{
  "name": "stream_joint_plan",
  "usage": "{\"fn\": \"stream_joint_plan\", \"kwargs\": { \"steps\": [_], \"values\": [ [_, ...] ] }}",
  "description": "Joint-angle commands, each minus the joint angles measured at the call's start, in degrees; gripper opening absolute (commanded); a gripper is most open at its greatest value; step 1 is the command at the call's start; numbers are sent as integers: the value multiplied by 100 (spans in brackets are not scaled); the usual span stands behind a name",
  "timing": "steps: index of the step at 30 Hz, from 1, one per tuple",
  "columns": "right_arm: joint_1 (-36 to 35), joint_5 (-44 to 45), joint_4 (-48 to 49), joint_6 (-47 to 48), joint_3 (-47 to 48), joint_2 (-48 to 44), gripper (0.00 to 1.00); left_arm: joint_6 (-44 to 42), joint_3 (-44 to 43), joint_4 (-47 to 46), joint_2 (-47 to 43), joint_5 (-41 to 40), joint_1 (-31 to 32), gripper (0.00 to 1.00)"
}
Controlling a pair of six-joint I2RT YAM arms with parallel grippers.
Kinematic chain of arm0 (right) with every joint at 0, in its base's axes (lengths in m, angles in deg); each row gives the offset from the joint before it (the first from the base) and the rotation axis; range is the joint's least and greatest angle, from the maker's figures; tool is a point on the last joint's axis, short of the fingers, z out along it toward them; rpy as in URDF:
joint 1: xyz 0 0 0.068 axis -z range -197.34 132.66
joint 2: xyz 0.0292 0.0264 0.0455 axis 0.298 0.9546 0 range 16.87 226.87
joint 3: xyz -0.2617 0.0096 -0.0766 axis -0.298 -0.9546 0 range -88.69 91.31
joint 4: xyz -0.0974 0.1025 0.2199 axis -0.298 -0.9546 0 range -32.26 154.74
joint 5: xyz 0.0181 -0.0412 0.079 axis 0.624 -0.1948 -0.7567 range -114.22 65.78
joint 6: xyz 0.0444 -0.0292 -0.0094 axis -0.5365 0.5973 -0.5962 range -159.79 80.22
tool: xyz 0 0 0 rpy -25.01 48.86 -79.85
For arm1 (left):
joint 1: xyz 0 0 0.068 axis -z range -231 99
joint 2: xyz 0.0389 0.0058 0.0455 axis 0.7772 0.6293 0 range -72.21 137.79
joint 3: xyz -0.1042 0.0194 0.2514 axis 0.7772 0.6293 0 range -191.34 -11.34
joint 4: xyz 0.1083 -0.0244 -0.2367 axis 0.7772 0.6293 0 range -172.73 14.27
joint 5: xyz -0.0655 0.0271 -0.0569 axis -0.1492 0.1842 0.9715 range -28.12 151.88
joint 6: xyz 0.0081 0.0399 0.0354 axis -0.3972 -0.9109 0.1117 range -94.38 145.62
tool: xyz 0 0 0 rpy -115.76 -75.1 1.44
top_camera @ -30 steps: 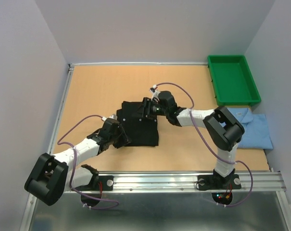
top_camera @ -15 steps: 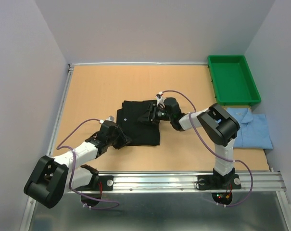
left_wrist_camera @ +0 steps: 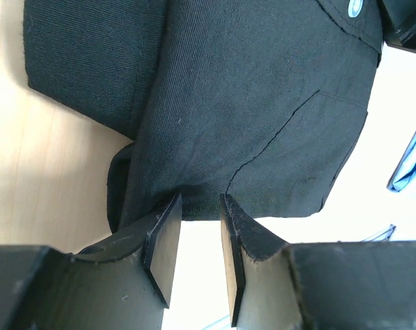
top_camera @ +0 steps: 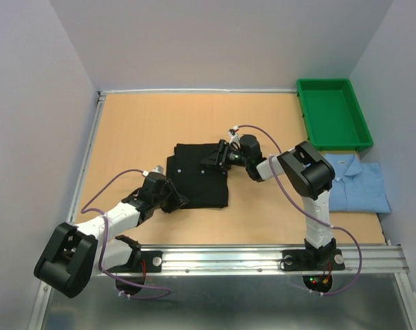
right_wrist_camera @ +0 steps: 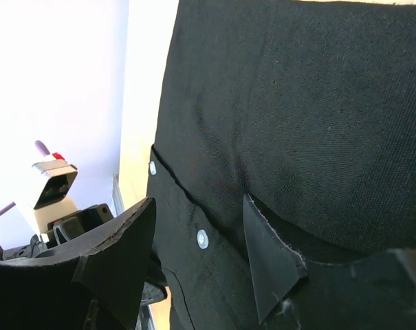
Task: Fold and stack the long sleeve shirts
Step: Fold the shirt
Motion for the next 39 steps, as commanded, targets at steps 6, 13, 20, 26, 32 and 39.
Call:
{"fn": "stream_joint_plan", "kwargs": {
  "steps": [6,13,20,26,32,39],
  "values": [
    [246,-16,-118,153,491,-275,60,-241,-65,772,-58,-171,-17,41],
    [413,-16,-127,12,1099,181,60,-258,-92,807,-23,-171,-26,41],
    [580,81,-127,3,1047,753,60,-276,-162,904,-32,-215,-26,41],
    [765,90,-232,205,704,508,60,-311,-434,1106,-23,-347,-35,46],
    [818,370,-1584,995,195,-160,59,-652,-952,1044,635,-294,-184,48],
    [791,880,-2667,1357,-1166,-1652,59,-1381,-2400,1176,2355,-557,-684,50]
  ]
}}
